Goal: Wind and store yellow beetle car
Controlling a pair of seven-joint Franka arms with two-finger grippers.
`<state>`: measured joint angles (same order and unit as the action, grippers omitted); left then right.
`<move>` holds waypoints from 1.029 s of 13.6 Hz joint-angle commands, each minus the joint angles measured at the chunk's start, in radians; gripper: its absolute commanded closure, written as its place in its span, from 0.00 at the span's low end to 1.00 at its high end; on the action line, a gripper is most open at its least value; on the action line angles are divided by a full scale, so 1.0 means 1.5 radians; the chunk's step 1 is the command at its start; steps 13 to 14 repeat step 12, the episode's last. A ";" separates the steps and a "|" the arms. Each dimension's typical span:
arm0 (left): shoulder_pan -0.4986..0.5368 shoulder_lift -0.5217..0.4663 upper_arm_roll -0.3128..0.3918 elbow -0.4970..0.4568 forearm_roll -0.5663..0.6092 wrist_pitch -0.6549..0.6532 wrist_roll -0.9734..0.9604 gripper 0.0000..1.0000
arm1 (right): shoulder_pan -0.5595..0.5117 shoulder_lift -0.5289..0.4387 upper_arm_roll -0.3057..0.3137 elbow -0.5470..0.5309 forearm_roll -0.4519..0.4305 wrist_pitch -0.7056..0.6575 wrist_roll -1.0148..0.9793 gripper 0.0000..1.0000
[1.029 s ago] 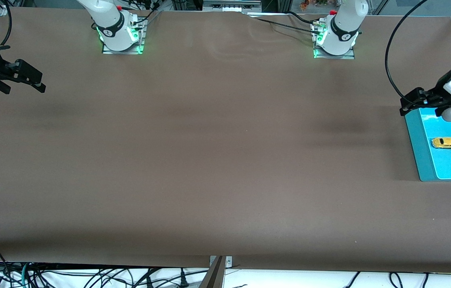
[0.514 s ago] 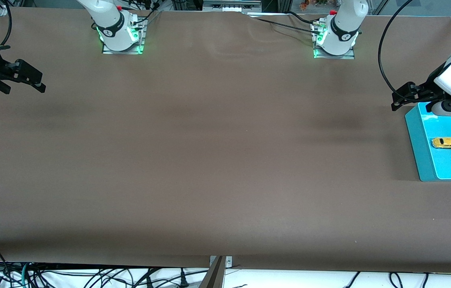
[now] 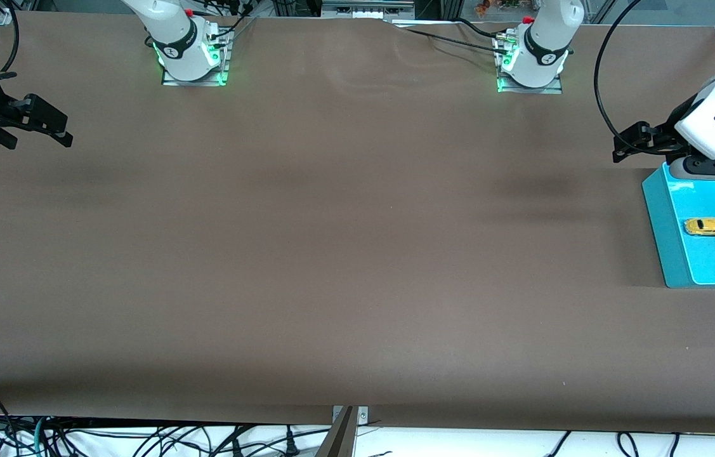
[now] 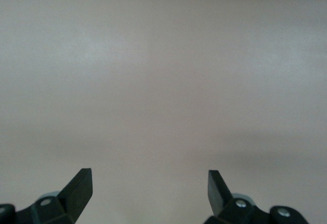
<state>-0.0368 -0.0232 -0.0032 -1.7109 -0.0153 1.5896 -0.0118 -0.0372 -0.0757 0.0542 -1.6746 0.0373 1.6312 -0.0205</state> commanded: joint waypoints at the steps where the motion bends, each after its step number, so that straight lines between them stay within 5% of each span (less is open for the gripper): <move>1: -0.007 -0.017 0.009 -0.010 -0.033 0.003 0.006 0.00 | 0.001 -0.002 0.000 0.009 0.000 -0.010 0.003 0.00; 14: -0.004 -0.017 0.010 -0.011 -0.022 0.008 0.008 0.00 | 0.001 -0.003 -0.002 0.010 0.002 -0.016 0.004 0.00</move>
